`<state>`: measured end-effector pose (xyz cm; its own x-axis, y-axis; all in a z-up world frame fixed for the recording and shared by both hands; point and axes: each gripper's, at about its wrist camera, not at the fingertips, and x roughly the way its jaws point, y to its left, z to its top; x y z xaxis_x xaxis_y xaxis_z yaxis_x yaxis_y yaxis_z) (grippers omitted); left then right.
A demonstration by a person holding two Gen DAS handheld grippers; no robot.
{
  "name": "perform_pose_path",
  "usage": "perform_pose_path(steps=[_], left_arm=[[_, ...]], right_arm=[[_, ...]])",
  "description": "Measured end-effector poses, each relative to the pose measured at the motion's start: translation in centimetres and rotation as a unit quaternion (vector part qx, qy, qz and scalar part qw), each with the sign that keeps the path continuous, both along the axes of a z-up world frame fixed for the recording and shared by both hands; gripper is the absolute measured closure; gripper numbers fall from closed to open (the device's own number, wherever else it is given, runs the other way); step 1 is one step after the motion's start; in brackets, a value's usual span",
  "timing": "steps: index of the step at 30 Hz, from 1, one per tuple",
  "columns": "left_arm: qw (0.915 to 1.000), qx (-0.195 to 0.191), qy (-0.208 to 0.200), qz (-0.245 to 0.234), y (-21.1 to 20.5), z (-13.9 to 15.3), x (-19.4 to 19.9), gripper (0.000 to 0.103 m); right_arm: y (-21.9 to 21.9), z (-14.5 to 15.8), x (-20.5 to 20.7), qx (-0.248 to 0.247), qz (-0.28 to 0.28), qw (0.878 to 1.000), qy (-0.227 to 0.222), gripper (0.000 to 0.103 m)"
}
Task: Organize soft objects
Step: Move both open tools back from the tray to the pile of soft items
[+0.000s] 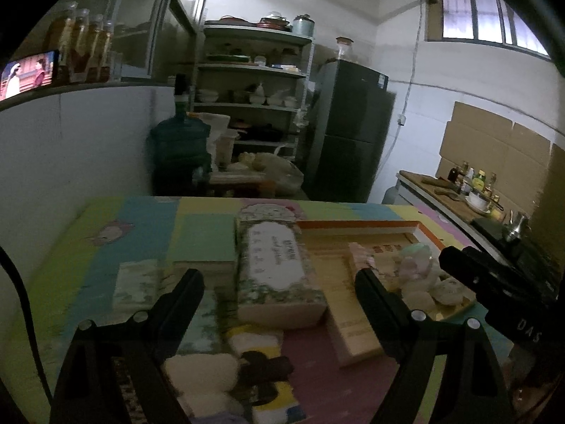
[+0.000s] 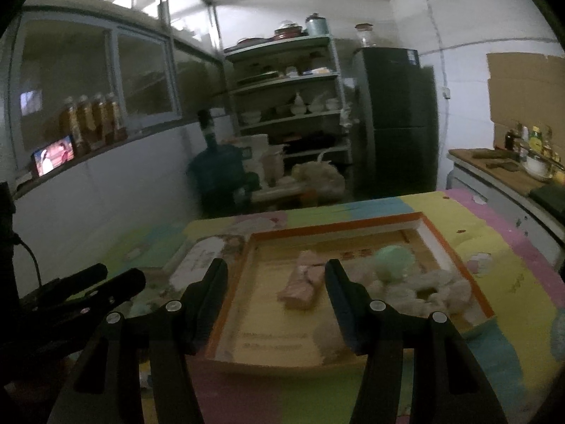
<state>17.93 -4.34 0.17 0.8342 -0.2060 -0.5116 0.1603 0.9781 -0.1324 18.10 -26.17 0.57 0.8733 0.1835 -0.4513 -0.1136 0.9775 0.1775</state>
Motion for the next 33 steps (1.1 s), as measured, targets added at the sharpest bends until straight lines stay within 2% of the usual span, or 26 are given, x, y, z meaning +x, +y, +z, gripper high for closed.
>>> perform_pose_path(steps=[19, 33], left_arm=[[0.9997, -0.001, 0.001, 0.024, 3.6, -0.4, -1.4, 0.015], [0.9969, -0.023, -0.001, 0.075, 9.5, -2.0, -3.8, 0.015]], right_arm=[[4.6, 0.3, -0.4, -0.017, 0.039, 0.999, -0.001, 0.044], [7.6, -0.9, -0.1, -0.024, 0.081, 0.996, 0.017, 0.044]])
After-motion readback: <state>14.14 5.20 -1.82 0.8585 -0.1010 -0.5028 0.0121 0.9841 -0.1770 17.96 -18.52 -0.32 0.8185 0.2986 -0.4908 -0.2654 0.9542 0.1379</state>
